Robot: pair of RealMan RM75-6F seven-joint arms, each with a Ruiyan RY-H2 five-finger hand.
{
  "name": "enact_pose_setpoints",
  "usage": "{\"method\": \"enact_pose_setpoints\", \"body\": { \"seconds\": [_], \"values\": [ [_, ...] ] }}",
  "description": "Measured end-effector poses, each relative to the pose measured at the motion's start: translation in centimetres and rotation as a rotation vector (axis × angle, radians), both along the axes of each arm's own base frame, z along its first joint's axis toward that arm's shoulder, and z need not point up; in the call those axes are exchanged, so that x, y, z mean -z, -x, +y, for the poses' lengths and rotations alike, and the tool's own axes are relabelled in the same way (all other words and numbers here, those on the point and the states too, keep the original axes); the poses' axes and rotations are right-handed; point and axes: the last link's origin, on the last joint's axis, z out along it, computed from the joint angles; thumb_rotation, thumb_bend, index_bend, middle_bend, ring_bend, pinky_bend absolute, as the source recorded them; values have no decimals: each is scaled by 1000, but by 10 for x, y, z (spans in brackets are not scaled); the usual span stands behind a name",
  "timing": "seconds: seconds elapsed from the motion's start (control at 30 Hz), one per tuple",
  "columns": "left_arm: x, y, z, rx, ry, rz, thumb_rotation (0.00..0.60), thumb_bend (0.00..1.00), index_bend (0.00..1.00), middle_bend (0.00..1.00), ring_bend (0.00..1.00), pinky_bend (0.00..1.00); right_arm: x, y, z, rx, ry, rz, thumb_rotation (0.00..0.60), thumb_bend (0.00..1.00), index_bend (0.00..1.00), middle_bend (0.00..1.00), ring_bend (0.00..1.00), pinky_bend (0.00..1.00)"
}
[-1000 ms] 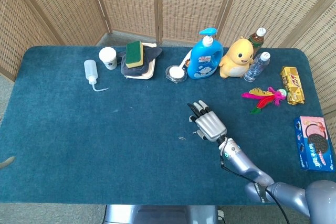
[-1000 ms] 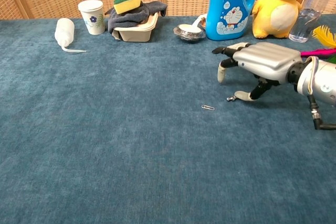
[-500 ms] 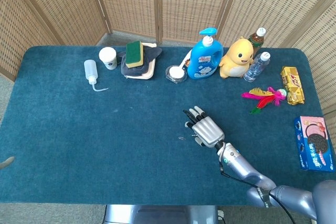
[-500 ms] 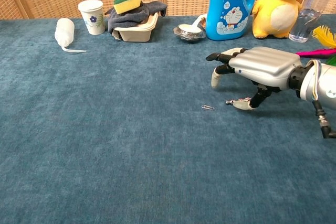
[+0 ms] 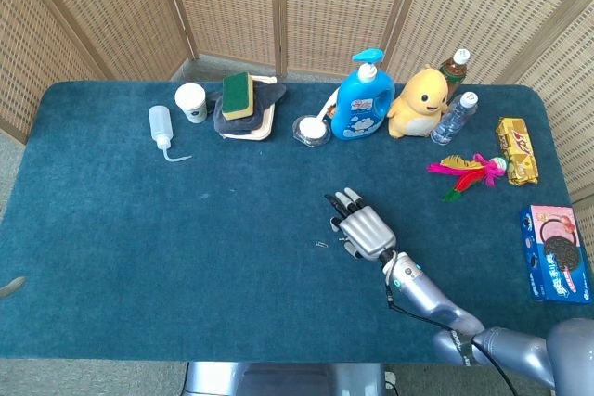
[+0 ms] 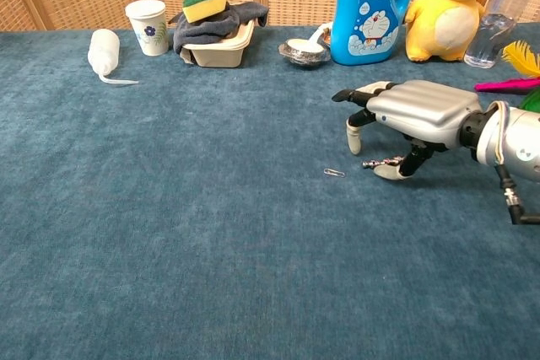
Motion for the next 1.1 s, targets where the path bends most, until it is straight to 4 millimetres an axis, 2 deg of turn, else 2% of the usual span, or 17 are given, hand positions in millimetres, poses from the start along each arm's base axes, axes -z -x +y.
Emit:
{"method": "enact_pose_setpoints", "body": {
  "seconds": [0.9, 1.1],
  "values": [
    [1, 0, 0, -1, 6, -2, 600, 223, 0, 0, 0, 0, 5, 2, -1, 8, -3, -28, 600, 355, 499, 0, 0, 51],
    [1, 0, 0, -1, 5, -3, 600, 223, 0, 0, 0, 0, 6, 3, -2, 13, -2, -22, 600, 356, 476, 0, 0, 51]
  ]
}}
